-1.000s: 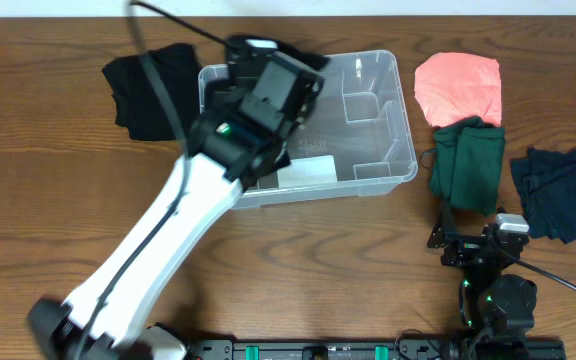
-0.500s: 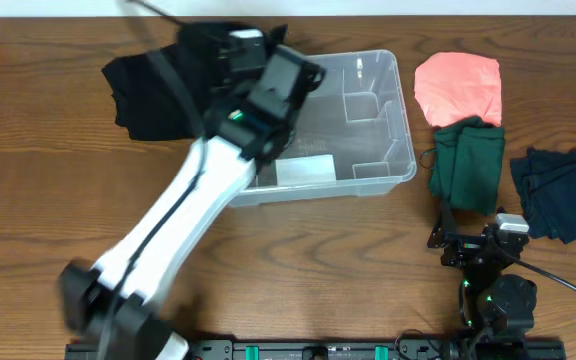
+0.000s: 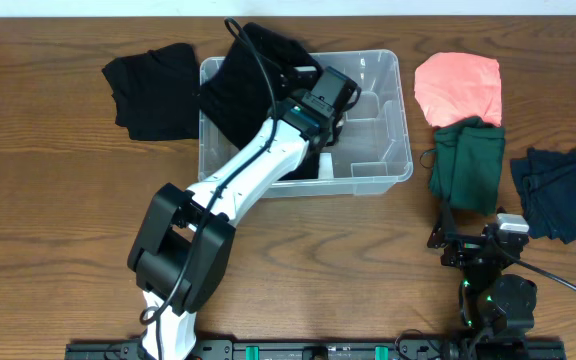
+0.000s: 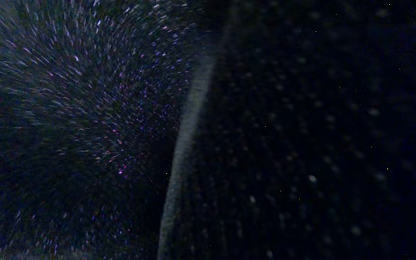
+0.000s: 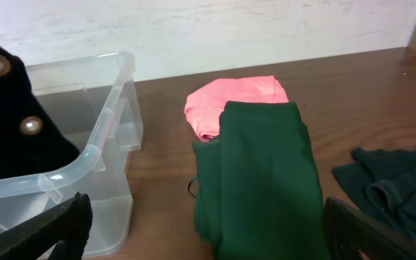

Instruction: Pack container

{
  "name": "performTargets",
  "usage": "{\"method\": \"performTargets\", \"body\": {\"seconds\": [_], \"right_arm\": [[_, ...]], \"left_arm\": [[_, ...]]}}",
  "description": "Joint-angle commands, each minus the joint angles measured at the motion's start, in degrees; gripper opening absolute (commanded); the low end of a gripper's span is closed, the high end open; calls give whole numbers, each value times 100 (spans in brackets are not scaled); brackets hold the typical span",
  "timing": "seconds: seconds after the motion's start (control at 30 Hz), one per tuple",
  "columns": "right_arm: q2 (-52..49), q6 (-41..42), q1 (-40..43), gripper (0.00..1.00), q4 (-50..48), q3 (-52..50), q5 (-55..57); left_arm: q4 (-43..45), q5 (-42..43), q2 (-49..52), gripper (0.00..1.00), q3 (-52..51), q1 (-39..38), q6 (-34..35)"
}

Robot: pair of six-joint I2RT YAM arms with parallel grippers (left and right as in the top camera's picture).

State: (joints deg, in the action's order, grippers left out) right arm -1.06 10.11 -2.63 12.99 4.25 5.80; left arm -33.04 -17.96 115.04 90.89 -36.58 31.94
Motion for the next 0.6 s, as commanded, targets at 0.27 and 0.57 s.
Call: {"method": "performTargets", "body": {"seconds": [0.27,0.57], "right_arm": [[31,57,66,99,7,-17,-22],[31,55,66,99,7,-17,-22]], "left_arm": [[407,929,37,7,170,-496,354],[170,938,37,11,170,-487,61]]}}
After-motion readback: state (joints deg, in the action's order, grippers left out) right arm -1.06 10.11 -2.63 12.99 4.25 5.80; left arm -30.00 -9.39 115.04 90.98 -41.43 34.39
